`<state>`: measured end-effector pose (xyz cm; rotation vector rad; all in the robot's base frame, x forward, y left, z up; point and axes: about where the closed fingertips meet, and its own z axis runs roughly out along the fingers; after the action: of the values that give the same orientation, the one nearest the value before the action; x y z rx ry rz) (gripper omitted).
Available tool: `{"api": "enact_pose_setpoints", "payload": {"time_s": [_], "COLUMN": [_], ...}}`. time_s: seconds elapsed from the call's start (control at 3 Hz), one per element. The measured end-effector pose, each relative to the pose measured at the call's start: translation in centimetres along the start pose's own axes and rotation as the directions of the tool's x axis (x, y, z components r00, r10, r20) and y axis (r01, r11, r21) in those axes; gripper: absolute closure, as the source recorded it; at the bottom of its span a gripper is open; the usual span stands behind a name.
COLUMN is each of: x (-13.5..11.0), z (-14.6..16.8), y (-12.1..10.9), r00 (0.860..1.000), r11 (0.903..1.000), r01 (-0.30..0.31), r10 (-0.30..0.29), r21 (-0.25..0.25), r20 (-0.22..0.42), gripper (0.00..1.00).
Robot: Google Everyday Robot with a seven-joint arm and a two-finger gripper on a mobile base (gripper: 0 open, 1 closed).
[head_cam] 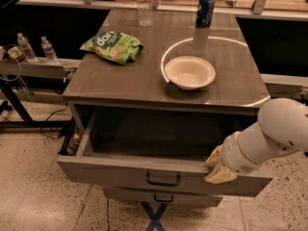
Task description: Open top drawer
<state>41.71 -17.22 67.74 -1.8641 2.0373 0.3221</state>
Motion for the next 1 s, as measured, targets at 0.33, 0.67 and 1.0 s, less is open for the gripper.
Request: {"api": "enact_pose_setpoints", "payload": {"time_s": [0.33,0.67,1.0], "x": [0.0,2.0,2.0], "z": [0.0,-1.5,-1.6], "y": [0.0,4.5,4.8], "r00": [1.000,0.996,0.995], "r11": [1.0000,0.9954,0.9948], "r01": [0.000,-0.088,-0.093], "r10": [0.000,0.087,0.093], "r21": [0.000,-0.038,-0.040], "r20": [0.000,-0.020,-0.022], "gripper": [1.00,1.00,0.82]}}
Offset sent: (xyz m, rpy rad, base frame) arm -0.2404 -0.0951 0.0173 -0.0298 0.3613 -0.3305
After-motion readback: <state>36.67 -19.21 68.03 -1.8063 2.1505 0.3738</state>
